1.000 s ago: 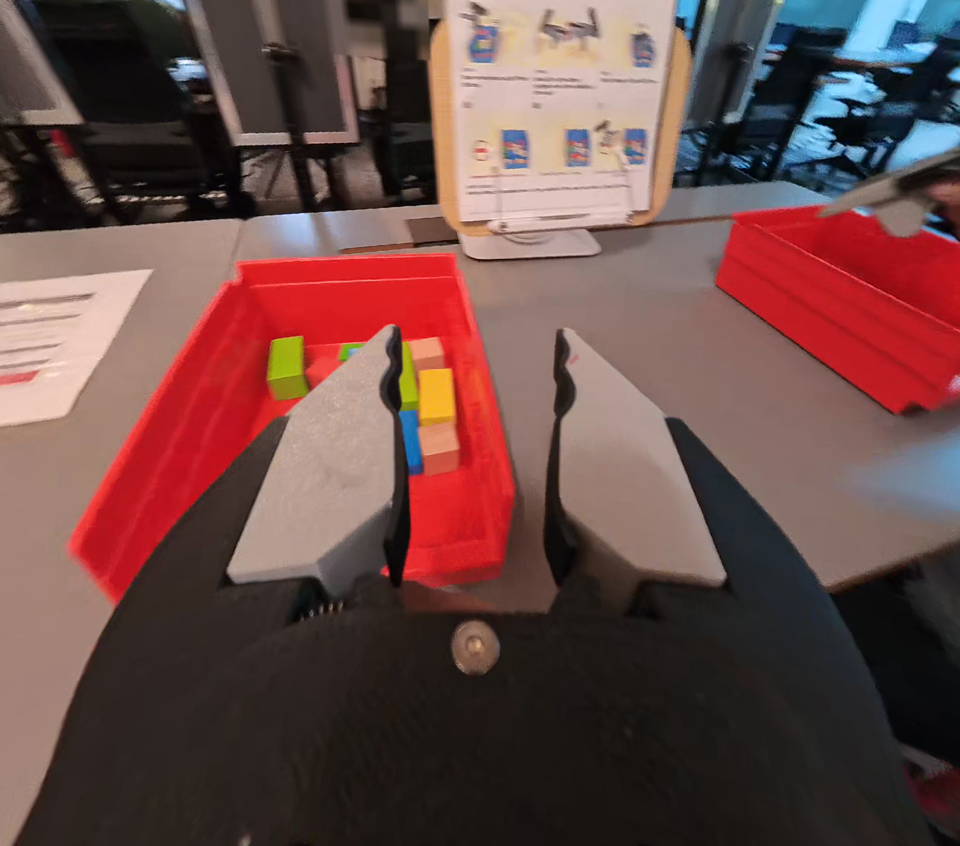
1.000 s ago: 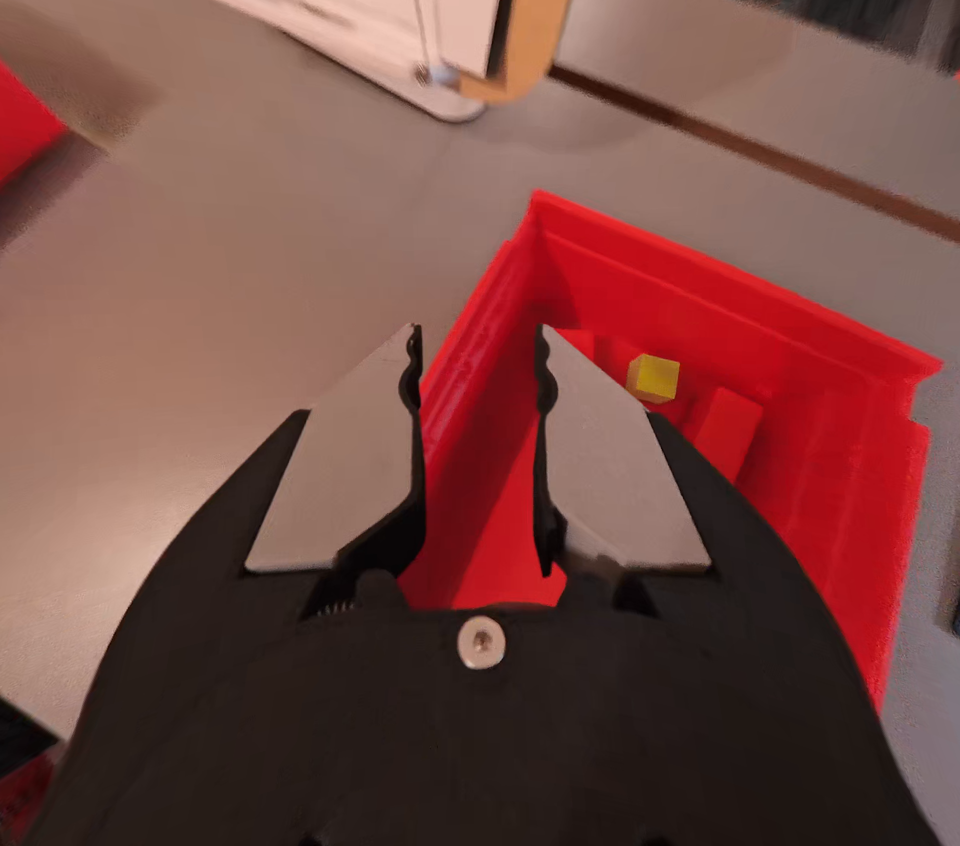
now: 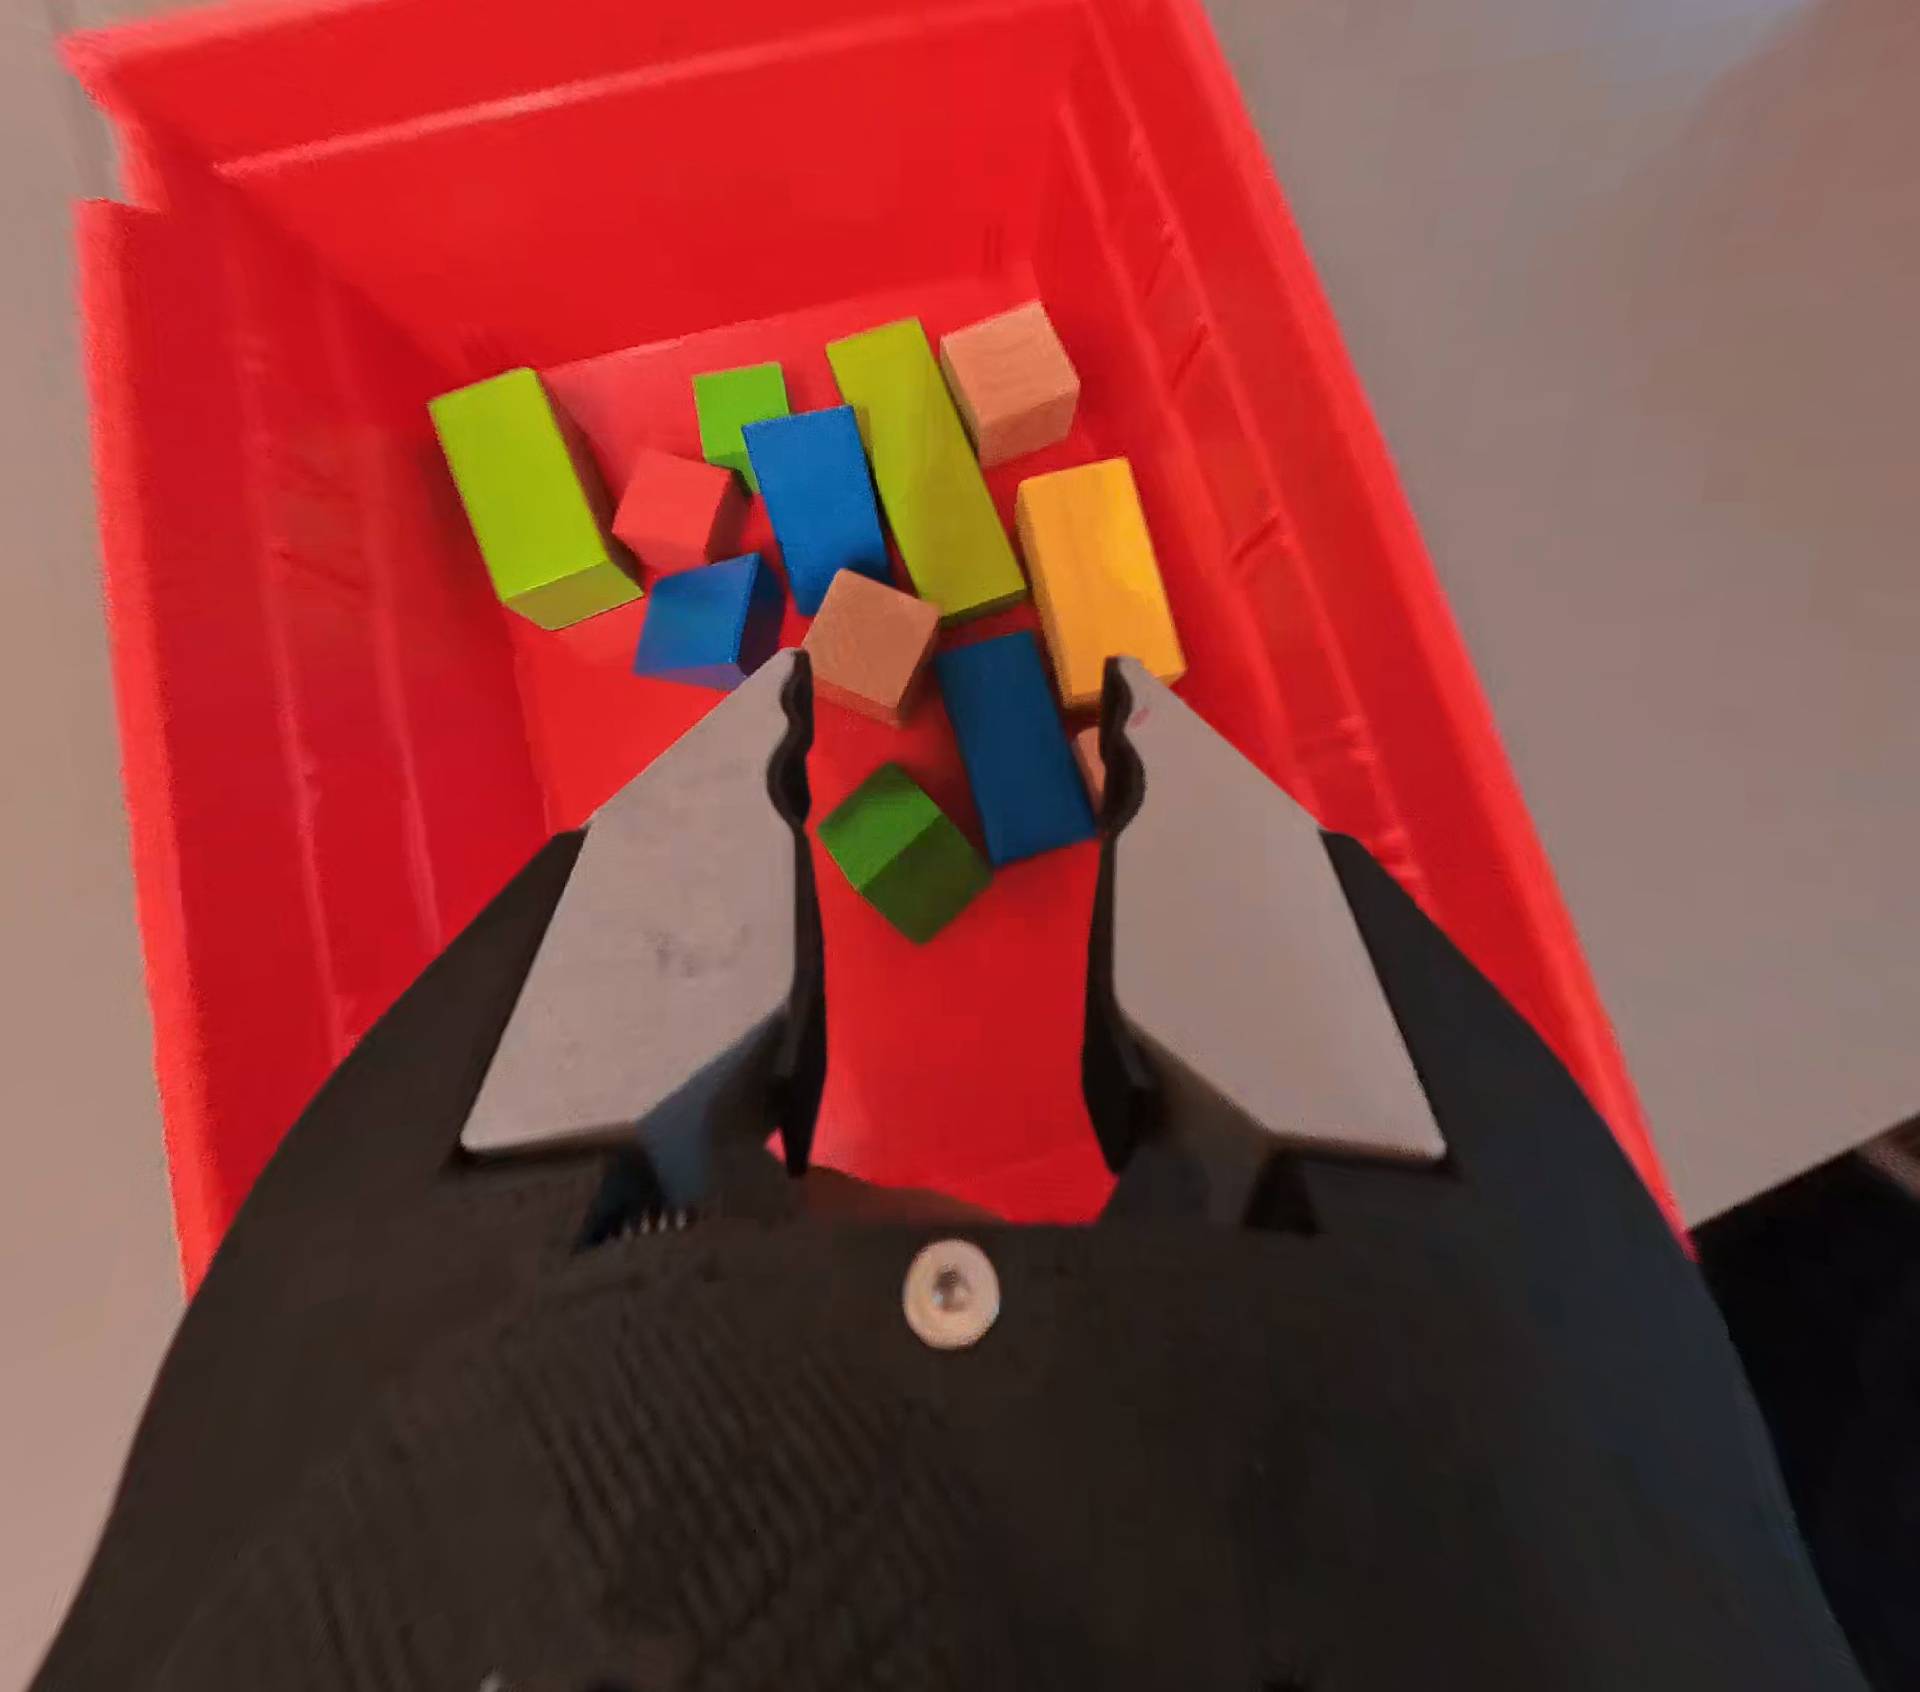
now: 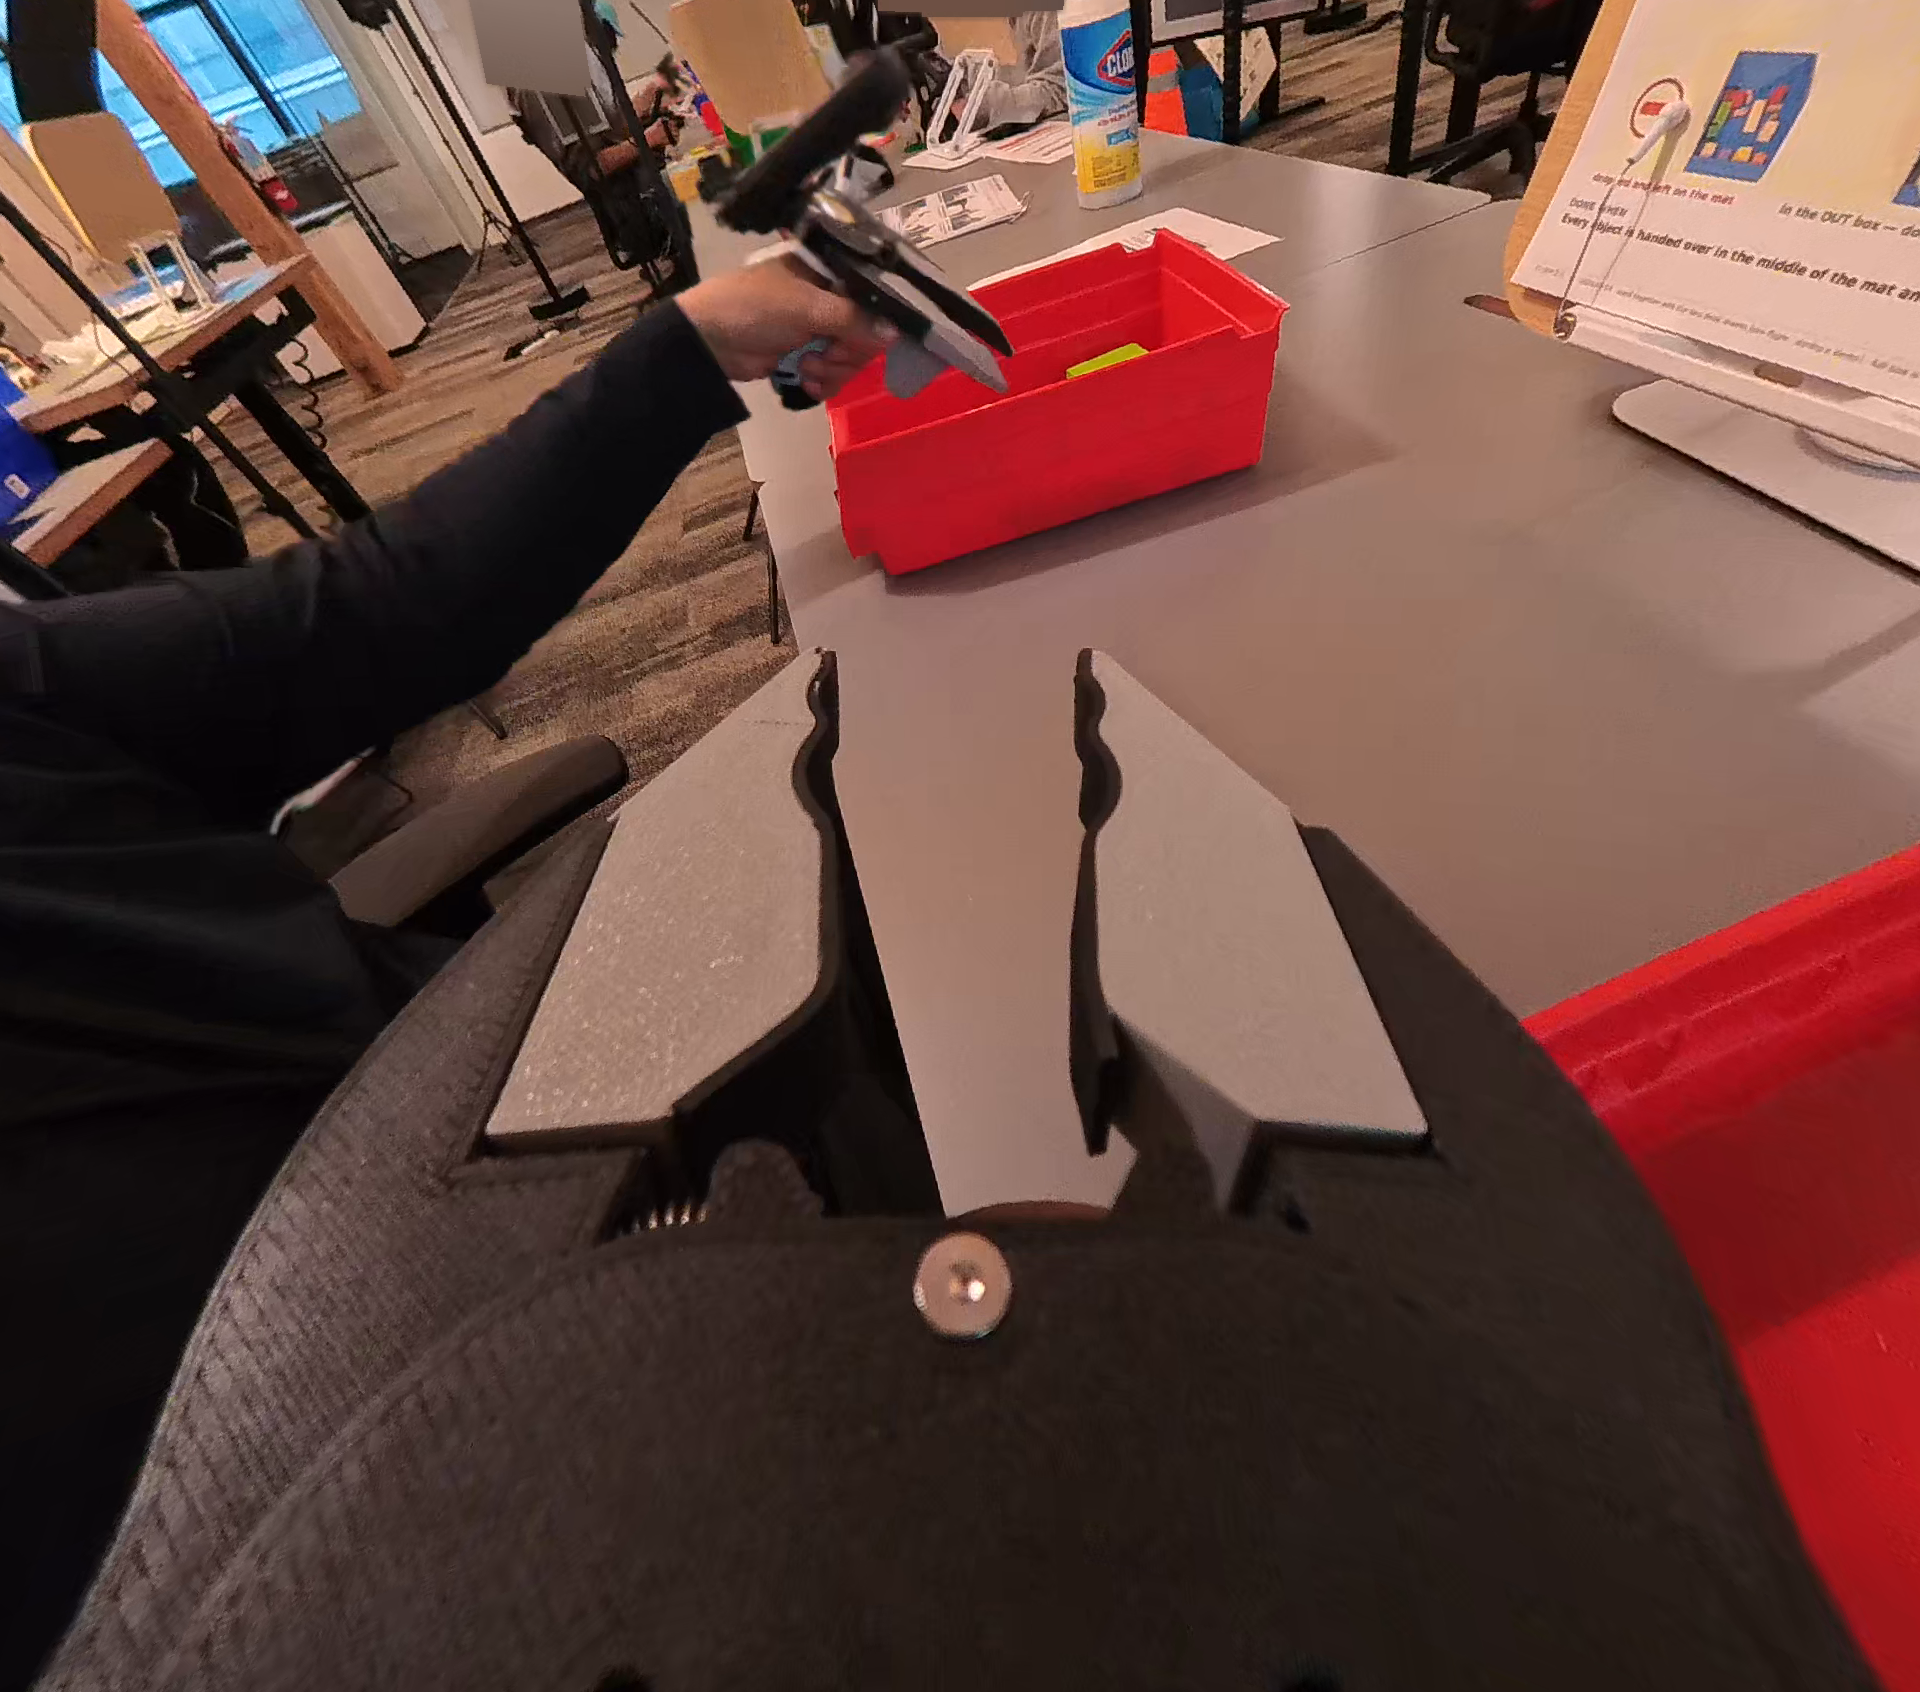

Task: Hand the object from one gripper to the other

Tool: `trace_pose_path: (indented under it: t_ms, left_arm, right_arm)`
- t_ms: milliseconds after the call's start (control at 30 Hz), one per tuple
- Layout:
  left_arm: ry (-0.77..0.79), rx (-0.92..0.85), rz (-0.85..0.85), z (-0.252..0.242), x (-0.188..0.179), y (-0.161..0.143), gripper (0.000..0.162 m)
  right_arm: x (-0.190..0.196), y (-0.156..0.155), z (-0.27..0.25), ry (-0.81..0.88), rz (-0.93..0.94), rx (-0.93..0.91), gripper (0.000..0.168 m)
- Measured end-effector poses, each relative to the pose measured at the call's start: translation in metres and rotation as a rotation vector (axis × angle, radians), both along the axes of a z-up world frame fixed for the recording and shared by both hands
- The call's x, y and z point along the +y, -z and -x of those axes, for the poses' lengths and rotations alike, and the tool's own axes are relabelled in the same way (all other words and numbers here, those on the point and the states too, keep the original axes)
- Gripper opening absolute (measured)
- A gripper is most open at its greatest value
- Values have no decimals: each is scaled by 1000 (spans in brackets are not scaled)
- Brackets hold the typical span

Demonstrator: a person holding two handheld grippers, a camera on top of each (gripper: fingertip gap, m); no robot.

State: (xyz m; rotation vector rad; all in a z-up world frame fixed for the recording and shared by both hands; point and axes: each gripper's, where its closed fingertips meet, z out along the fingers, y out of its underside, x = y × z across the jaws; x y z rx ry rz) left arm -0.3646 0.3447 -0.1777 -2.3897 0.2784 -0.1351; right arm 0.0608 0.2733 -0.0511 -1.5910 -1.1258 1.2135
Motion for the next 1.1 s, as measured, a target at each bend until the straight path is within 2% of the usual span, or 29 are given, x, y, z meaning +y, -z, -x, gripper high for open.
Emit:
trace_pose_path:
  t_ms: [200, 433, 467, 567, 633, 733, 900, 967, 1033, 1100]
  left_arm:
    - [62, 126, 203, 18, 25, 47, 40]
    - [107, 195, 355, 22, 26, 80, 39]
    - [122, 163, 359, 19, 25, 81, 32]
    - [97, 140, 363, 22, 25, 81, 32]
    - [93, 189, 331, 26, 22, 76, 32]
    - [37, 296, 137, 32, 26, 41, 32]
    - [-33, 350, -356, -8, 7, -60, 32]
    - [-4, 348, -548, -44, -14, -97, 32]
    - [139, 307, -785, -109, -43, -132, 32]
    - [243, 319, -896, -169, -71, -143, 32]
  right_arm:
    - [2, 7, 7, -24, 7, -21, 44]
    - [4, 10, 7, -23, 3, -34, 44]
    - [4, 9, 6, -22, 0, -34, 44]
    - [4, 6, 3, -15, -7, -24, 44]
    - [5, 6, 1, -10, -2, -14, 44]
    - [3, 6, 2, -23, 22, 2, 44]
    - [-6, 11, 16, -58, 20, -20, 44]
    - [-11, 15, 24, -81, 24, -29, 44]
    - [-18, 18, 33, -104, 35, -32, 44]
    - [-28, 19, 41, -133, 39, -34, 45]
